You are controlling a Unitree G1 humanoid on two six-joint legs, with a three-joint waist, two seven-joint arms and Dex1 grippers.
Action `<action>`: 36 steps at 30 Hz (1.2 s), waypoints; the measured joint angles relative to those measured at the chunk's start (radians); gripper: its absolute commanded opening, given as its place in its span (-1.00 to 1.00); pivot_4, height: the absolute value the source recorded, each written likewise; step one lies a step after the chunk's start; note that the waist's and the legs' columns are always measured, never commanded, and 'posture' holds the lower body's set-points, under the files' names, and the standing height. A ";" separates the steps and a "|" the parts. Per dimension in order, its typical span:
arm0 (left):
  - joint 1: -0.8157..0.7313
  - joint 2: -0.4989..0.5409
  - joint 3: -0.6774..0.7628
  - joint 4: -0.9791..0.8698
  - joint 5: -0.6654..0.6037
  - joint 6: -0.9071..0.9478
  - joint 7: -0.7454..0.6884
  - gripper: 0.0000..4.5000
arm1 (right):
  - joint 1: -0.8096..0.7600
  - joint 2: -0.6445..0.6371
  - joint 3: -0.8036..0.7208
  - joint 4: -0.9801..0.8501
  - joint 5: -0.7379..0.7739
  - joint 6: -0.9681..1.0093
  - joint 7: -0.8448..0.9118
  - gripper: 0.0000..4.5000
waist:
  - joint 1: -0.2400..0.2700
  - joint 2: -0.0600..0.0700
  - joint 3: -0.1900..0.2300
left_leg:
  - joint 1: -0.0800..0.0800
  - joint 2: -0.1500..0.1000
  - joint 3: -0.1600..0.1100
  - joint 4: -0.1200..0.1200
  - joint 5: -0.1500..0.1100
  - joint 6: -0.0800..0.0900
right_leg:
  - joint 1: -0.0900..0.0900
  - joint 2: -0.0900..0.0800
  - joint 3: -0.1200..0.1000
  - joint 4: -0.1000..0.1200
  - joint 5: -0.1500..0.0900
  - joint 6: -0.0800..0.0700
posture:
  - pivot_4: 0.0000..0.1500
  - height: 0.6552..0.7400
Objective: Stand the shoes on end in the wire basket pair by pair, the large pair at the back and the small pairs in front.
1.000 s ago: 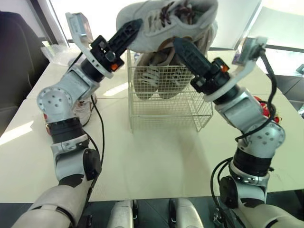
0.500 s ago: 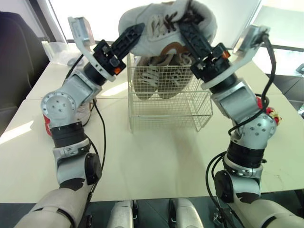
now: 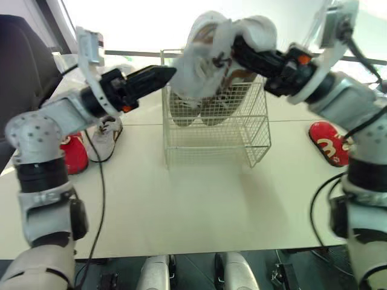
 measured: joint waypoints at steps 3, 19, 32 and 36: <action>0.026 0.062 -0.035 0.006 0.056 -0.015 -0.081 0.97 | -0.113 -0.117 0.108 0.186 -0.203 -0.100 0.265 -0.69 | -0.003 0.001 0.001 | 0.000 0.000 0.001 -0.001 -0.001 -0.002 | -0.001 0.000 0.000 -0.001 0.000 -0.001 | 1.00 1.00; 0.107 0.060 -0.068 -0.069 0.122 -0.061 -0.118 0.97 | -0.381 -0.019 0.353 0.901 -0.845 -0.697 0.847 -0.69 | -0.004 0.001 0.001 | 0.000 0.000 0.003 -0.009 0.006 -0.009 | -0.005 0.000 0.000 -0.001 0.003 0.004 | 1.00 1.00; 0.127 0.040 -0.071 -0.100 0.150 -0.082 -0.090 1.00 | -0.293 0.049 0.334 0.926 -0.943 -0.773 0.844 0.98 | -0.002 0.001 0.001 | 0.000 0.000 0.003 -0.009 0.007 -0.011 | -0.004 0.000 0.000 0.000 0.003 0.004 | 1.00 1.00; 0.147 0.059 -0.071 -0.107 0.180 -0.089 -0.080 1.00 | -0.235 -0.021 0.290 0.766 -0.937 -0.740 0.850 0.98 | 0.000 0.001 0.001 | 0.001 0.000 0.002 -0.010 0.007 -0.011 | -0.004 0.000 0.000 0.000 0.003 0.004 | 1.00 1.00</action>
